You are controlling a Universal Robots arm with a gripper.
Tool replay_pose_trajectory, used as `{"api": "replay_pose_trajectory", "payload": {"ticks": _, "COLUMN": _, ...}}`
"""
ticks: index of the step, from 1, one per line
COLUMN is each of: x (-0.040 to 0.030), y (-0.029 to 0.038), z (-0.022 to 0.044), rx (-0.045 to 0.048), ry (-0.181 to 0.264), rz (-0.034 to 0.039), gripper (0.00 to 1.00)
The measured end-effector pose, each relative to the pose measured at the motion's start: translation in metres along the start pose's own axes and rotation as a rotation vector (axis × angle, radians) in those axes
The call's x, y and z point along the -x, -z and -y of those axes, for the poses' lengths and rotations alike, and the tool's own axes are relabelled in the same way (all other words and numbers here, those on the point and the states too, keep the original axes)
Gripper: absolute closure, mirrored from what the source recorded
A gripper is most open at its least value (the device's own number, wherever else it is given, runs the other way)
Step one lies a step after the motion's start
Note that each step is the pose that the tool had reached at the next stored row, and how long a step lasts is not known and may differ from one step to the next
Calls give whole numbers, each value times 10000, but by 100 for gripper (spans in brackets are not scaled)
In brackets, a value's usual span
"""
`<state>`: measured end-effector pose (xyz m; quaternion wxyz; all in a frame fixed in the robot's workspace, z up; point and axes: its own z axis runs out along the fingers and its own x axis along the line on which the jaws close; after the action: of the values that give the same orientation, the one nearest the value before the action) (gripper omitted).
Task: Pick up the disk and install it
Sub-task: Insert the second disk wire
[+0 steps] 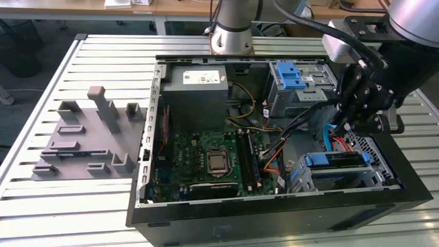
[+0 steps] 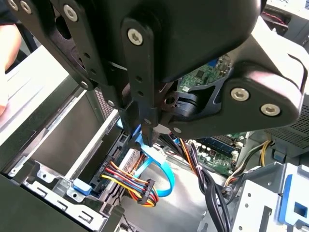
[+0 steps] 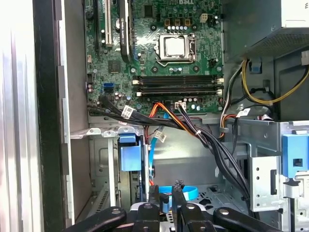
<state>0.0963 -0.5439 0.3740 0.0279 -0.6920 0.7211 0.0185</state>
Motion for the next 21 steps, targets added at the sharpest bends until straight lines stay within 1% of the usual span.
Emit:
{"api": "replay_pose_trajectory", "payload": {"ticks": 4, "x": 5, "y": -32, "z": 1, "rx": -5, "ry": 2, "rz": -119, "gripper": 75}}
{"api": "replay_pose_trajectory", "payload": {"ticks": 7, "x": 8, "y": -56, "z": 2, "rx": -10, "ry": 3, "rz": -248, "gripper": 75}}
{"api": "replay_pose_trajectory", "payload": {"ticks": 12, "x": 14, "y": -94, "z": 5, "rx": -24, "ry": 9, "rz": -590, "gripper": 75}}
{"api": "replay_pose_trajectory", "payload": {"ticks": 15, "x": 15, "y": -121, "z": 6, "rx": -31, "ry": 11, "rz": -762, "gripper": 75}}
{"api": "replay_pose_trajectory", "payload": {"ticks": 16, "x": 16, "y": -133, "z": 8, "rx": -35, "ry": 13, "rz": -846, "gripper": 75}}
{"api": "replay_pose_trajectory", "payload": {"ticks": 17, "x": 16, "y": -143, "z": 11, "rx": -35, "ry": 13, "rz": -855, "gripper": 83}}
{"api": "replay_pose_trajectory", "payload": {"ticks": 19, "x": 15, "y": -158, "z": 13, "rx": -29, "ry": 10, "rz": -691, "gripper": 84}}
{"api": "replay_pose_trajectory", "payload": {"ticks": 20, "x": 14, "y": -164, "z": 13, "rx": -27, "ry": 8, "rz": -634, "gripper": 84}}
{"api": "replay_pose_trajectory", "payload": {"ticks": 21, "x": 14, "y": -171, "z": 13, "rx": -27, "ry": 8, "rz": -604, "gripper": 84}}
